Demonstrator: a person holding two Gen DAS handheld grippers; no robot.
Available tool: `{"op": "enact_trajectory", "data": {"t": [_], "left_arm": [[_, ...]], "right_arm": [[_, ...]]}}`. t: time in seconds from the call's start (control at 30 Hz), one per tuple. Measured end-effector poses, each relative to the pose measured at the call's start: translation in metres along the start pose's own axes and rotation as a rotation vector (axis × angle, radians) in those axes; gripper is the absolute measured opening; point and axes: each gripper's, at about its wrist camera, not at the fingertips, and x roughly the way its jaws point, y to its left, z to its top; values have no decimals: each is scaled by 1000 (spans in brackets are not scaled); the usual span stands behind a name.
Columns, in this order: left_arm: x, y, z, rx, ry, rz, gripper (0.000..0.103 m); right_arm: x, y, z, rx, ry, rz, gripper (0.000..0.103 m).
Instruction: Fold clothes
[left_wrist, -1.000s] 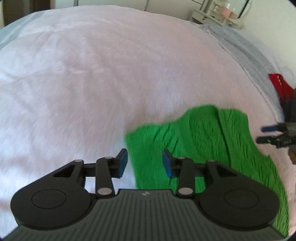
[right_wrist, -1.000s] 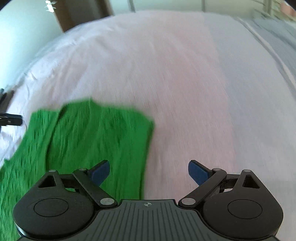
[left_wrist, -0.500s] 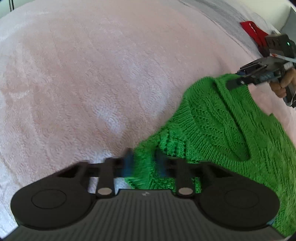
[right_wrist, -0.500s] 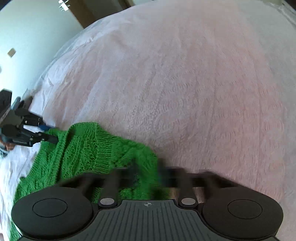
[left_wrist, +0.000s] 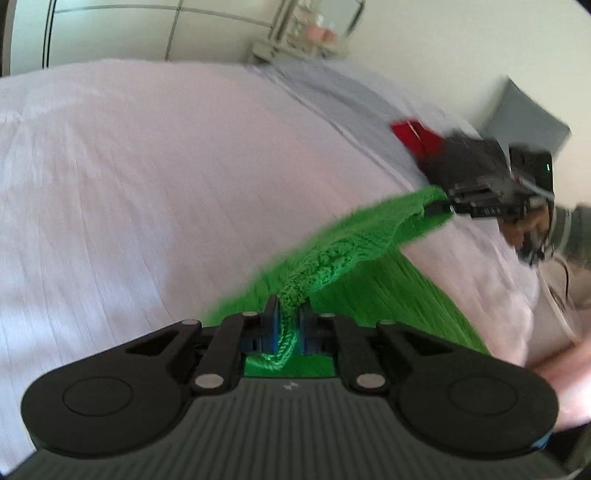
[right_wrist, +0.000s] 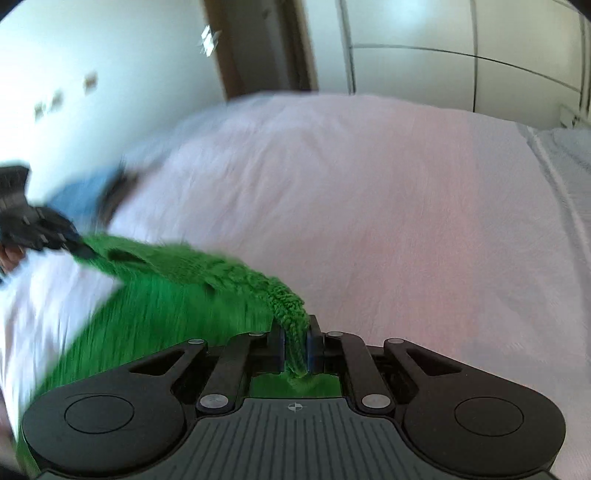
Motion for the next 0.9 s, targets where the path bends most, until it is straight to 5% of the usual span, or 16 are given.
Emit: {"op": "enact_trajectory", "data": {"t": [0.17,0.27,0.3,0.43,0.67,0.8,0.9], "left_arm": [[4,-59,-105,-229,136,74,13],[-2,-81,-134,-375,92,132,16],[-4,-88,-142,-423,74,152,17],[-17,-108,-162,-572,-3,202,22],[-36,-98,-167,-833,-193,128,41],[-22,-81,-188,-986,-284,68,41],[-13,-75,-194,-970,-337,35,41]], "right_arm": [[-13,55,-97,2,220,-48,13],[-12,82,-139,-30,286,-132,67],[-18,88,-150,-33,260,-142,70],[-42,82,-173,187,177,-110,70],[-46,37,-198,884,-74,133,70],[-22,27,-217,1058,-156,231,69],[-9,20,-223,1105,-188,266,69]]}}
